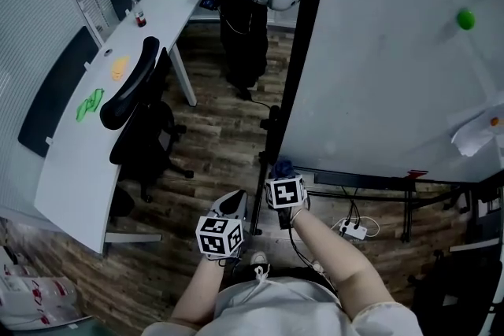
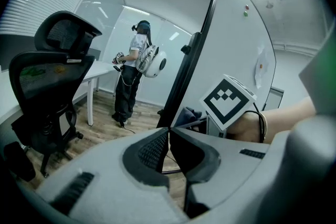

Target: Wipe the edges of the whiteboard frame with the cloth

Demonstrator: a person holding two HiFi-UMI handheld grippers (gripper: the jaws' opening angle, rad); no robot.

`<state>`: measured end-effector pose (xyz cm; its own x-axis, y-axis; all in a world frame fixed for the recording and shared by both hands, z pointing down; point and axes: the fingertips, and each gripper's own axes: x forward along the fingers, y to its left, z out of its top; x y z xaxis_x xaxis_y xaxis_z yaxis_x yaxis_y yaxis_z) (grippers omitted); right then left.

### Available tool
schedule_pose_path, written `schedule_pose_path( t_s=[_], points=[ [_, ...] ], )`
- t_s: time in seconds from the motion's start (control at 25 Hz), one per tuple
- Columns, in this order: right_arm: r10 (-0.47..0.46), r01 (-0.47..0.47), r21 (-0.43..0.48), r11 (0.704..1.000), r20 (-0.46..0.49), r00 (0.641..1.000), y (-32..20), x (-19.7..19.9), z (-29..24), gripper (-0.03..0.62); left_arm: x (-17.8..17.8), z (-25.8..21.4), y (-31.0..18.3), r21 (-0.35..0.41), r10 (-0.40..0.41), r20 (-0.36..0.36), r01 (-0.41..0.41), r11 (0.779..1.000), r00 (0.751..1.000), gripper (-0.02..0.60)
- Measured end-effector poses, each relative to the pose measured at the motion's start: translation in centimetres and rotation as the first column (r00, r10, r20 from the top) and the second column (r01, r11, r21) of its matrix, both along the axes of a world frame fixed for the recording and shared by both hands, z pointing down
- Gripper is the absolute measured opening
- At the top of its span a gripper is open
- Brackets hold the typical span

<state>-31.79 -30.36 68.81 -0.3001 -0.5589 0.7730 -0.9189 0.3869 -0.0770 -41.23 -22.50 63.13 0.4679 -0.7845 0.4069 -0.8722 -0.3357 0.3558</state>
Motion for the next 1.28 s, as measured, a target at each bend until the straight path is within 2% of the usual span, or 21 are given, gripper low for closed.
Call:
schedule_pose_path(
  t_s=[0.16, 0.32, 0.52, 0.64, 0.8, 1.04, 1.16, 1.28],
  points=[
    [0.019, -0.019, -0.002, 1.0, 0.031, 0.999, 1.6, 3.2, -1.2, 0.077, 2.8, -1.4, -0.2, 0.033, 0.027, 0.004, -0.027, 0.999, 1.0, 0.023],
    [0.012, -0.016, 0.043, 0.999, 0.082, 0.997, 3.1, 7.0, -3.8, 0.077, 6.8, -3.1, -0.4, 0.062, 0.072, 0.005, -0.072, 0.995, 0.997, 0.024],
    [0.007, -0.027, 0.193, 0.981, 0.105, 0.994, 4.2, 13.4, -8.5, 0.077, 13.3, -6.0, -0.3, 0.123, 0.164, 0.02, -0.165, 0.979, 0.986, 0.024],
    [0.021, -0.048, 0.306, 0.951, 0.093, 0.995, 4.6, 17.7, -11.8, 0.077, 16.7, -8.4, -0.3, 0.182, 0.21, 0.048, -0.215, 0.959, 0.977, 0.024],
    [0.016, -0.065, 0.405, 0.912, 0.122, 0.992, 5.8, 21.5, -15.1, 0.077, 19.8, -12.0, -0.3, 0.264, 0.24, 0.062, -0.248, 0.932, 0.969, 0.024],
    [-0.046, -0.073, 0.526, 0.847, 0.21, 0.977, 7.4, 23.7, -19.1, 0.075, 22.5, -16.5, 0.2, 0.39, 0.235, 0.13, -0.268, 0.881, 0.963, 0.025],
    [-0.077, -0.057, 0.593, 0.803, 0.197, 0.977, 8.0, 24.1, -21.3, 0.075, 23.2, -17.9, 0.6, 0.428, 0.211, 0.143, -0.252, 0.868, 0.967, 0.023],
    [-0.088, -0.047, 0.641, 0.766, 0.177, 0.98, 8.2, 24.3, -22.9, 0.075, 24.1, -18.1, 1.1, 0.425, 0.231, 0.146, -0.272, 0.863, 0.962, 0.024]
  ],
)
